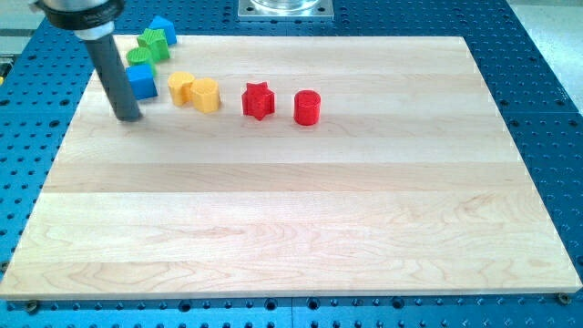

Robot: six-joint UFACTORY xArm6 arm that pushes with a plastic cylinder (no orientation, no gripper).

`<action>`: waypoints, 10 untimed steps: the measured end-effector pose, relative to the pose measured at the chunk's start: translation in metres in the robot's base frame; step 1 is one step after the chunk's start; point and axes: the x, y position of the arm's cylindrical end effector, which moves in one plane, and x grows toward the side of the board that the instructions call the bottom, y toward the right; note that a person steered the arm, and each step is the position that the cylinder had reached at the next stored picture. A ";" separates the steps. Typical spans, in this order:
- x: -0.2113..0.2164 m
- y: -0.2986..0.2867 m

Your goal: Push the green circle along with blue cube towards the bottom

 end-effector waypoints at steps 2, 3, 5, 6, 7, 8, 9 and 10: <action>-0.086 -0.011; -0.119 -0.011; -0.134 -0.019; -0.135 -0.024; -0.135 -0.027; -0.135 -0.029; -0.157 -0.039; -0.171 -0.041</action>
